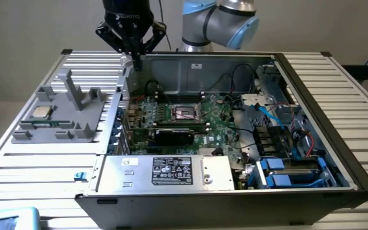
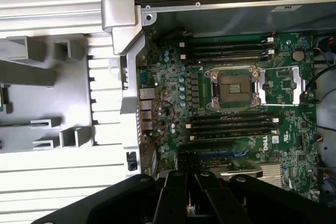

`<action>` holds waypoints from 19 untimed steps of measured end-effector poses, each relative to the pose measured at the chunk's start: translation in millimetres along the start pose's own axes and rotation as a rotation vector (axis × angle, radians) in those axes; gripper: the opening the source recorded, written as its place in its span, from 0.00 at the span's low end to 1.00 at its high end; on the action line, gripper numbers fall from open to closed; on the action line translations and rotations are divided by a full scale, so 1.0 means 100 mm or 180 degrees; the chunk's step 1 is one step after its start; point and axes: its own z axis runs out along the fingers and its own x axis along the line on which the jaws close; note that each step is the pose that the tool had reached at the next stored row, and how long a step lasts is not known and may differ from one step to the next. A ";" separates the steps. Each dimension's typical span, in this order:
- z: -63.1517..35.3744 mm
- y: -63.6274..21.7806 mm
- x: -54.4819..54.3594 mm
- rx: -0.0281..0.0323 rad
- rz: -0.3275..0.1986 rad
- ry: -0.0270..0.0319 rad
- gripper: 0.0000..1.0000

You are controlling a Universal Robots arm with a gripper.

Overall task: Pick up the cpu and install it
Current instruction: 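Reach for the cpu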

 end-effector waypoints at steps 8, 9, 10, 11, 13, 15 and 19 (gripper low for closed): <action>0.000 -0.026 0.35 0.0000 0.0000 0.0000 0.13; 0.000 -0.030 0.40 0.0000 0.0000 0.0000 0.13; -0.001 -0.033 0.44 0.0000 0.0000 0.0000 0.13; -0.001 -0.036 0.48 0.0000 0.0000 0.0000 0.13; -0.001 -0.042 0.56 0.0000 0.0000 0.0000 0.13; -0.002 -0.048 0.65 0.0000 0.0000 0.0000 0.13; 0.004 -0.062 0.83 0.0001 0.0000 0.0010 0.13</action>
